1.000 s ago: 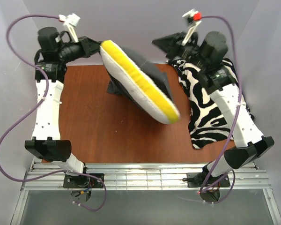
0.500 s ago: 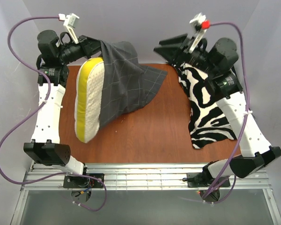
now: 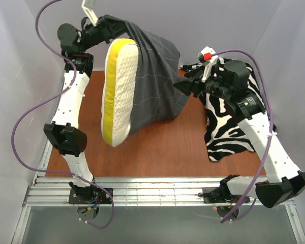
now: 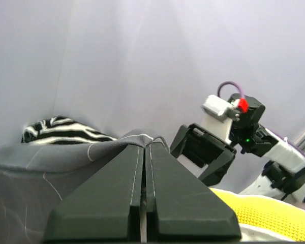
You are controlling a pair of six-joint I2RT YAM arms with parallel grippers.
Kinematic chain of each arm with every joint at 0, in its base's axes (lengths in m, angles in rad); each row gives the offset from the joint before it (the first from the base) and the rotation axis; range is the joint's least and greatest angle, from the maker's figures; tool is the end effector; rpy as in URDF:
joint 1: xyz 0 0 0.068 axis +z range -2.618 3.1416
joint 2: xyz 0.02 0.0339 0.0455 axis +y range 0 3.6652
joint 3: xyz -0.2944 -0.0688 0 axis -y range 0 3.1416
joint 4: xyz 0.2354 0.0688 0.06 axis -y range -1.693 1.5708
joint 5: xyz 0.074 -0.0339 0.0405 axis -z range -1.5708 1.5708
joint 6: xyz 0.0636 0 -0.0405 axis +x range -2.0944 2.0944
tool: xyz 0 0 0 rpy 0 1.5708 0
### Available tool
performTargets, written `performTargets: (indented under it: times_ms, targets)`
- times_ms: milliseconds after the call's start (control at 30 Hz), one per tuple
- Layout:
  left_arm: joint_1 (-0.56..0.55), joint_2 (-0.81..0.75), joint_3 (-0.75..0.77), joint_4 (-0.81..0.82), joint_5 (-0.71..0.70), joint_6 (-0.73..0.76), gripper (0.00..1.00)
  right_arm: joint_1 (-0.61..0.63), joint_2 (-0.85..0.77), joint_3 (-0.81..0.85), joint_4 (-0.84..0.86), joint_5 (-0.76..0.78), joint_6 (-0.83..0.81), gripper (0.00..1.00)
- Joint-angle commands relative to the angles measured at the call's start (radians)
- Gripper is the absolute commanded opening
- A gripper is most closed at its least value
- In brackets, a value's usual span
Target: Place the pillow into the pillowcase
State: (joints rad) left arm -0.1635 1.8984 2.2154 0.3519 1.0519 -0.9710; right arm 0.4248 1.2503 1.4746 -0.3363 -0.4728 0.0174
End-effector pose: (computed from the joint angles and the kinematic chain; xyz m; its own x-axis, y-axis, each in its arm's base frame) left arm 0.3881 -0.1200 0.5881 -0.2761 -0.3693 -0.8873 0.9300 0.1303 -0.3436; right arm 0.2370 0.1390 0.4892 -0.1154 -0.0352 -0.9927 -0.7773 0.6254 0.0682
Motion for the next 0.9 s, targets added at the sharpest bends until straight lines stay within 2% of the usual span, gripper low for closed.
performTargets:
  times_ms: [0,33,67,133,167,200,267,300,333,400,467,533,600,633,733,767,833,867]
  targets:
    - [0.161,-0.157,-0.252,0.284,-0.057,-0.233,0.0,-0.006,-0.057,-0.039,-0.044,0.101,-0.125,0.71]
    - [0.218,-0.186,-0.361,0.327,-0.032,-0.259,0.0,-0.006,-0.066,-0.054,-0.043,0.114,-0.132,0.71]
    - [0.251,-0.249,-0.575,0.328,-0.006,-0.22,0.0,-0.006,-0.068,-0.068,-0.041,0.118,-0.146,0.72]
    - [0.337,-0.303,-0.724,0.189,0.046,-0.073,0.0,-0.006,-0.06,-0.115,-0.041,0.123,-0.149,0.71]
    - [0.357,-0.329,-0.788,0.004,0.066,0.057,0.0,-0.008,-0.055,-0.134,-0.041,0.128,-0.149,0.71]
    - [0.39,-0.331,-0.848,-0.127,0.066,0.318,0.0,-0.008,-0.042,-0.155,-0.04,0.108,-0.152,0.71]
    - [0.407,-0.303,-0.884,-0.36,0.039,0.603,0.15,-0.004,-0.025,-0.209,-0.041,0.077,-0.151,0.7]
    - [0.412,-0.254,-0.872,-0.619,-0.034,0.73,0.36,-0.004,-0.014,-0.226,-0.043,0.051,-0.151,0.7]
    - [0.41,-0.231,-0.873,-0.695,-0.144,0.903,0.43,-0.001,0.003,-0.244,-0.041,0.015,-0.14,0.68]
    - [0.413,-0.182,-0.846,-0.856,-0.257,1.03,0.51,-0.001,0.021,-0.313,-0.037,-0.01,-0.126,0.64]
    - [0.415,-0.203,-0.864,-0.867,-0.381,1.086,0.57,0.009,0.053,-0.365,-0.035,-0.029,-0.126,0.63]
    - [0.415,-0.284,-0.893,-0.883,-0.411,1.162,0.66,0.015,0.102,-0.433,-0.029,-0.003,-0.146,0.61]
    - [0.415,-0.391,-0.918,-0.901,-0.421,1.225,0.7,0.019,0.18,-0.465,-0.006,0.037,-0.155,0.61]
    - [0.415,-0.422,-0.936,-0.919,-0.421,1.271,0.75,0.019,0.213,-0.461,0.022,0.049,-0.171,0.61]
    - [0.414,-0.492,-0.935,-1.13,-0.35,1.545,0.79,0.019,0.365,-0.361,0.042,0.083,-0.194,0.61]
    - [0.415,-0.505,-0.948,-1.285,-0.346,1.718,0.79,0.02,0.444,-0.299,0.043,0.101,-0.195,0.61]
    - [0.415,-0.56,-1.035,-1.442,-0.386,1.86,0.8,0.017,0.521,-0.231,0.046,0.124,-0.218,0.62]
    - [0.417,-0.588,-1.078,-1.468,-0.41,1.991,0.8,0.014,0.556,-0.202,0.049,0.143,-0.23,0.62]
